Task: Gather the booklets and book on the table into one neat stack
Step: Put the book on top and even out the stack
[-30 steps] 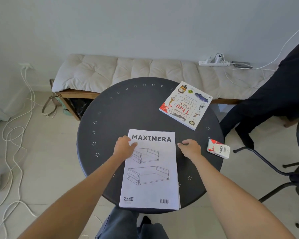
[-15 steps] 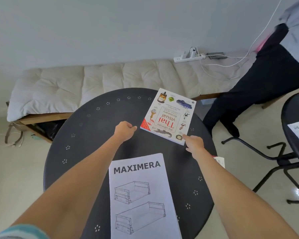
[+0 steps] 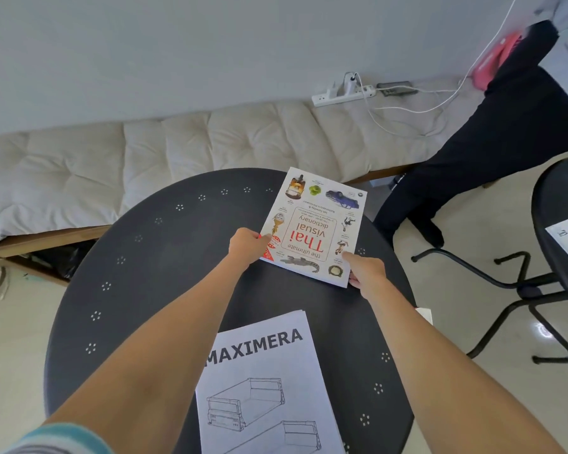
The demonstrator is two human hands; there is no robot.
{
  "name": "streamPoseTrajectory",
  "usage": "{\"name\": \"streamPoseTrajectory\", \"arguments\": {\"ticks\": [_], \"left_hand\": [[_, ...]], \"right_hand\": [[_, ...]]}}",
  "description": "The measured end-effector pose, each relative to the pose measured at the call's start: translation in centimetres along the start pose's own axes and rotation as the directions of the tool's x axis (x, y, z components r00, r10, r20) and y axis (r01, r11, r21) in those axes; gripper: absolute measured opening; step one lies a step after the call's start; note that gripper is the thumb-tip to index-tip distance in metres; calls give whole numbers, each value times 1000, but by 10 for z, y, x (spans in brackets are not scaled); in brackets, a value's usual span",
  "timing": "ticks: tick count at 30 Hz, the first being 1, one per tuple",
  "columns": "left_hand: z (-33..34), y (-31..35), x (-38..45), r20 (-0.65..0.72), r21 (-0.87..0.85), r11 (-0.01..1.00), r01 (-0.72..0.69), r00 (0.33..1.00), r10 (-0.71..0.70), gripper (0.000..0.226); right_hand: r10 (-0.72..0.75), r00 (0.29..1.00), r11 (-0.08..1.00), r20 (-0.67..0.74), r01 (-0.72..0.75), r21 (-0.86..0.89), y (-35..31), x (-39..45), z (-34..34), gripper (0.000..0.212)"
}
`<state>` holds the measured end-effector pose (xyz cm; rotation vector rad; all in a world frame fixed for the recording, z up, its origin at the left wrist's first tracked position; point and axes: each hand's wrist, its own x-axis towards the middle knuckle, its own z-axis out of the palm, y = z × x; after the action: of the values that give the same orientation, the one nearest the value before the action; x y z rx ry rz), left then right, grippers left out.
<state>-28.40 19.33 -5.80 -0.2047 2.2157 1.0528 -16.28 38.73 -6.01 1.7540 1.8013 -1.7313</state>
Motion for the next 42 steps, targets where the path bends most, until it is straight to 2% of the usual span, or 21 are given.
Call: {"name": "streamPoseTrajectory", "arguments": {"ticks": [2, 5, 9, 11, 14, 16, 19, 23, 26, 29, 34, 37, 40, 42], "left_hand": [[-2, -2, 3, -10, -31, 999, 22, 1000, -22, 20], [-9, -9, 0, -22, -91, 994, 55, 998, -58, 29], [-15, -25, -17, -81, -309, 946, 102, 988, -132, 27], [-17, -31, -27, -65, -501, 854, 141, 978, -199, 24], [-17, -37, -48, -30, -748, 640, 173, 956, -293, 21], [-15, -41, -68, -38, -835, 531, 144, 948, -317, 13], [-7, -52, -102, -16, -882, 456, 119, 959, -282, 9], [12, -73, -146, -11, -861, 506, 44, 994, -105, 31], [12, -92, -169, -63, -859, 511, 16, 988, -138, 35], [1, -112, -190, -71, -852, 523, -7, 992, -102, 32], [-34, -154, -232, -26, -786, 617, -40, 999, 31, 29], [-61, -183, -255, 64, -737, 676, -17, 993, 95, 36], [-83, -206, -268, 177, -693, 720, 27, 975, 134, 36], [-91, -214, -270, 248, -650, 758, 53, 957, 147, 38]], "right_hand": [[17, 999, 1000, 49, -17, 7, -1, -1, -3, 7], [49, 983, 997, 176, -58, 49, 0, -11, -8, 21], [53, 949, 992, 310, -86, 96, 5, -32, -9, 28], [34, 928, 989, 370, -85, 123, 7, -44, -8, 30], [3, 908, 983, 418, -78, 164, 12, -64, -6, 28], [-7, 901, 977, 434, -87, 196, 18, -81, -4, 26], [2, 879, 959, 477, -136, 248, 32, -108, 3, 19], [7, 859, 957, 512, -154, 245, 53, -142, 10, 20], [2, 824, 966, 567, -148, 211, 71, -162, 5, 21], [-47, 782, 968, 622, -118, 221, 87, -172, -3, 27], [-95, 849, 916, 520, -130, 380, 94, -166, -33, 29], [-82, 839, 962, 538, -75, 263, 95, -160, -56, 35], [-54, 780, 999, 624, 38, 38, 100, -157, -65, 44], [-49, 746, 995, 664, 93, -32, 105, -159, -62, 46]]}}
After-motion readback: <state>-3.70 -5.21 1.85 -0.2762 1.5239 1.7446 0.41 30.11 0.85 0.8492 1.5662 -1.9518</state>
